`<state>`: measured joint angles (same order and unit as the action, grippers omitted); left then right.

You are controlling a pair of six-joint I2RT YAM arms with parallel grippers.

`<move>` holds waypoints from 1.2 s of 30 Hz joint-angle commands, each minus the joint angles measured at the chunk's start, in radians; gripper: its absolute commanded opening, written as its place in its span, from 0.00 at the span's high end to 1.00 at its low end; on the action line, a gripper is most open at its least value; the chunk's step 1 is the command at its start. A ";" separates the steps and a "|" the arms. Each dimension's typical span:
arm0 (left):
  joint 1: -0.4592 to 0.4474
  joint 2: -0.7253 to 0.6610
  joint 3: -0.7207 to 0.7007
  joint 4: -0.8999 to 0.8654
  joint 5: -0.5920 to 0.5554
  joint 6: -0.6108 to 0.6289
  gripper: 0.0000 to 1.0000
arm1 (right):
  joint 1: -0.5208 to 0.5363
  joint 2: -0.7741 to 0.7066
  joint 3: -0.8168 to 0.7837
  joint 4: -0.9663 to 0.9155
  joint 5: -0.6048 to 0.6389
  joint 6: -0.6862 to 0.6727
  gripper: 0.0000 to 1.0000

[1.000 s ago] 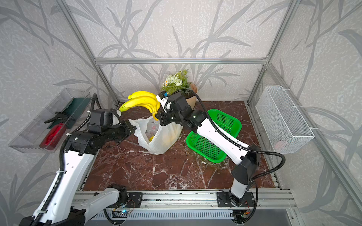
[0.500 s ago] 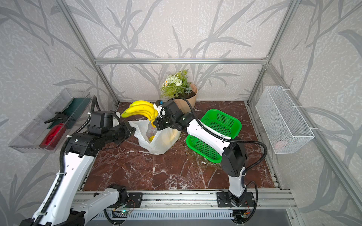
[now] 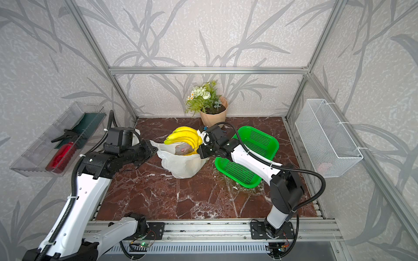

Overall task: Place the banana into a plastic bag & tie a knot
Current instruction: Place the banana into the plastic bag.

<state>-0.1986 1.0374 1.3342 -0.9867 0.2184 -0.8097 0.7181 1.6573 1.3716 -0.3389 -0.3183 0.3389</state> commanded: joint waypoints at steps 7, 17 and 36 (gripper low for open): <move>-0.004 -0.010 -0.019 0.002 0.007 -0.043 1.00 | -0.008 -0.118 -0.048 -0.061 0.007 -0.061 1.00; -0.012 -0.008 -0.006 0.039 0.056 -0.050 1.00 | 0.006 -0.091 -0.019 -0.251 0.075 -0.196 1.00; -0.306 -0.057 -0.148 0.225 0.226 0.121 1.00 | 0.130 0.107 0.302 -0.846 0.212 -0.144 1.00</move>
<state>-0.4683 1.0245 1.2278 -0.8112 0.3824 -0.7326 0.8398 1.7309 1.6066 -1.0668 -0.1085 0.1631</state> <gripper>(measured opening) 0.048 0.077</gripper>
